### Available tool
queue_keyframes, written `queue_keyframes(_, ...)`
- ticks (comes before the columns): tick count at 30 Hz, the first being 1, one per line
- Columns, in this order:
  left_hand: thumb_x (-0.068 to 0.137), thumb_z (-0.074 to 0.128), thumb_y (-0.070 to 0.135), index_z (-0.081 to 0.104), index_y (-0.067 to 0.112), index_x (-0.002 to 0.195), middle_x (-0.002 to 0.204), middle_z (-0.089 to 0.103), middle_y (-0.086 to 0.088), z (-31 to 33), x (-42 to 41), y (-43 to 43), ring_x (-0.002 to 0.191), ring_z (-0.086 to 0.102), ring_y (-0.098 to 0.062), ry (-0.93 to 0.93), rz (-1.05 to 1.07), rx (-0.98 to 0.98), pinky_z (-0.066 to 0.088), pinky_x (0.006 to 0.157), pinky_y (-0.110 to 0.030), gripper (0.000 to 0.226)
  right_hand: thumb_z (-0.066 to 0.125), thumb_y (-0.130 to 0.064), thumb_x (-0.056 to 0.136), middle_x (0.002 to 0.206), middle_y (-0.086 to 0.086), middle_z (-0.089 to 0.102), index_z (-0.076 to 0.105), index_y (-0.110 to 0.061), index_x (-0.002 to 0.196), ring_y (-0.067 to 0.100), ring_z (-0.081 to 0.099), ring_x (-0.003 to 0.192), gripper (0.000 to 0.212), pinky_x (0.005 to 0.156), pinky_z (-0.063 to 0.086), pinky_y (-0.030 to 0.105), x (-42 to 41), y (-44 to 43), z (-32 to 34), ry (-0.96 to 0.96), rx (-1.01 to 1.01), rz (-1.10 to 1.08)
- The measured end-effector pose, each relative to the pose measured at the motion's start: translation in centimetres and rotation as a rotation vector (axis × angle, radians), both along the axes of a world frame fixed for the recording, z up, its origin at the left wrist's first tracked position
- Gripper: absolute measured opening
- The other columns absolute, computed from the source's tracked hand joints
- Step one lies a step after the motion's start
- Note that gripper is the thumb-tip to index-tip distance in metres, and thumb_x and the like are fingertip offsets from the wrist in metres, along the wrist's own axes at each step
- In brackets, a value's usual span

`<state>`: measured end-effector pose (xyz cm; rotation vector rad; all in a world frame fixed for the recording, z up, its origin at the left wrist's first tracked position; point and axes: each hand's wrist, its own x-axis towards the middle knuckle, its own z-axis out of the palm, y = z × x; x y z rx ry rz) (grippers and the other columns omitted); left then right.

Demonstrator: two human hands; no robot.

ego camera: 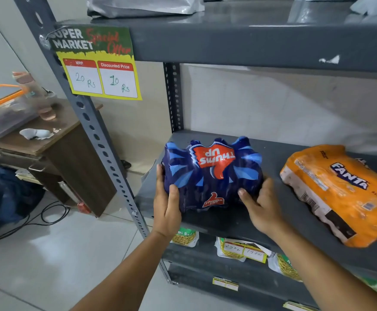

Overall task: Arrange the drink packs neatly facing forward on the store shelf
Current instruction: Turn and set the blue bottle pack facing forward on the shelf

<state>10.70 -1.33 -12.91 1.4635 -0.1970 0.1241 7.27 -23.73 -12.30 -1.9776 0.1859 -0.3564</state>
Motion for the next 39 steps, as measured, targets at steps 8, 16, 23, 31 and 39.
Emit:
queue_keyframes(8,0.098,0.034,0.054,0.036,0.022,0.149,0.149,0.044,-0.001,4.6,2.7,1.1,0.12,0.051,0.0,0.078,0.057,-0.002,0.048,0.085,-0.007,0.061,0.06,-0.053,0.082,0.138,0.004,0.049,0.024,-0.015,0.148,0.013,0.051,0.128,0.084,0.103,0.045,0.031,-0.8,1.9,1.0,-0.22,0.194,-0.078)
queue_keyframes(16,0.092,0.049,0.057,0.066,0.019,0.101,0.097,0.076,-0.005,8.5,3.6,0.8,0.088,0.075,-0.02,0.249,0.045,0.19,0.061,0.078,-0.039,0.042,0.046,-0.067,0.082,0.121,0.011,0.061,0.052,-0.033,0.111,0.026,0.061,0.112,0.045,0.092,0.053,0.053,4.3,3.7,3.8,-0.227,0.246,-0.271)
queue_keyframes(23,0.092,0.058,0.044,0.056,0.019,0.096,0.084,0.067,0.007,7.7,-1.0,-1.0,0.074,0.065,-0.003,0.14,0.188,0.257,0.05,0.056,-0.012,0.025,0.054,-0.031,0.097,0.088,-0.004,0.062,0.055,-0.026,0.09,0.013,0.06,0.082,0.009,0.082,0.05,0.037,10.9,2.6,5.7,-0.138,0.423,-0.085)
queue_keyframes(31,0.086,0.058,0.058,0.049,0.019,0.122,0.112,0.066,0.002,7.9,-2.5,-3.9,0.098,0.065,-0.009,0.249,0.23,0.247,0.051,0.072,-0.02,0.054,0.054,-0.049,0.092,0.099,0.004,0.067,0.059,-0.038,0.094,0.024,0.066,0.091,0.012,0.09,0.055,0.045,13.3,2.0,6.5,0.024,0.369,0.112)
queue_keyframes(39,0.093,0.035,0.064,0.041,0.026,0.147,0.156,0.039,0.002,11.3,6.6,-1.1,0.144,0.033,-0.022,0.346,0.014,0.117,0.026,0.109,-0.036,0.067,0.054,-0.042,0.094,0.136,0.007,0.058,0.053,-0.027,0.13,0.014,0.055,0.123,0.039,0.104,0.044,0.036,5.3,4.3,7.2,-0.297,0.273,-0.201)
